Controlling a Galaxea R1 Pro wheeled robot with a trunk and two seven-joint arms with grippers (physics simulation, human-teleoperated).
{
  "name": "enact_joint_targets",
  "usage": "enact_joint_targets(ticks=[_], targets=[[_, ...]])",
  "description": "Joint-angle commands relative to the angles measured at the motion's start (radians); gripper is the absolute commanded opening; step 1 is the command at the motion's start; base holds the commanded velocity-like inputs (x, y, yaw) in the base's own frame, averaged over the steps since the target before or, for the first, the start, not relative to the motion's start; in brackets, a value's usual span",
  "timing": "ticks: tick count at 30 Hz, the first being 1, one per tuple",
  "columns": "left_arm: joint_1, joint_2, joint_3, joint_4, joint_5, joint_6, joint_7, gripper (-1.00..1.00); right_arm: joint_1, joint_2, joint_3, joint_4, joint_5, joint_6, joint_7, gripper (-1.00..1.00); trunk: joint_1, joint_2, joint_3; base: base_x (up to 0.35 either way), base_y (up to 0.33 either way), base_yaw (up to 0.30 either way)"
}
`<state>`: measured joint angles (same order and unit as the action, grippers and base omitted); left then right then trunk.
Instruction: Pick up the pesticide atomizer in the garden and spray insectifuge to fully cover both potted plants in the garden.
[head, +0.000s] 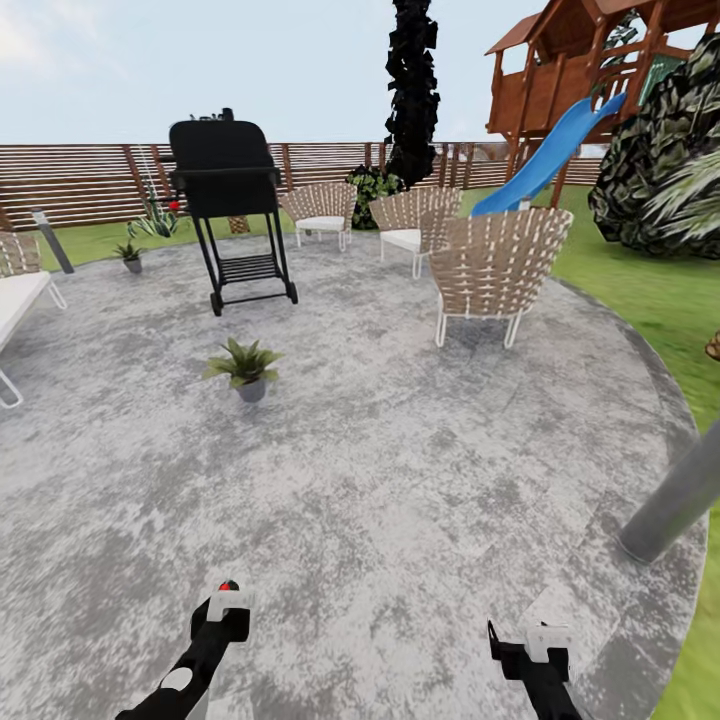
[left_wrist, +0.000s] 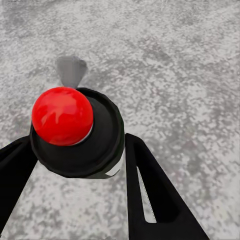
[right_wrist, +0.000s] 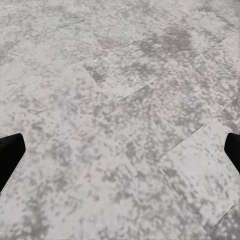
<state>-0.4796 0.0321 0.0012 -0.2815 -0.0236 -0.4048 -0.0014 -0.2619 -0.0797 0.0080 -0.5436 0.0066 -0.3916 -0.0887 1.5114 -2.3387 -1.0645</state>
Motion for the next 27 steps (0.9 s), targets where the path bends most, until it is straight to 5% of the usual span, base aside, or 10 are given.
enact_joint_targets(ticks=[1, 27], targets=[[-0.001, 0.0, 0.0, 0.001, -0.002, -0.003, 0.0, -1.0, 0.0, 0.0, 0.001, 0.001, 0.001, -0.003, -0.003, 1.0, 0.0, 0.0, -0.001, 0.339, 0.0, 0.0], [-0.001, 0.0, 0.0, 0.001, -0.002, -0.003, 0.0, -1.0, 0.0, 0.0, 0.001, -0.001, 0.0, -0.003, -0.003, 1.0, 0.0, 0.0, -0.001, 0.339, 0.0, 0.0]])
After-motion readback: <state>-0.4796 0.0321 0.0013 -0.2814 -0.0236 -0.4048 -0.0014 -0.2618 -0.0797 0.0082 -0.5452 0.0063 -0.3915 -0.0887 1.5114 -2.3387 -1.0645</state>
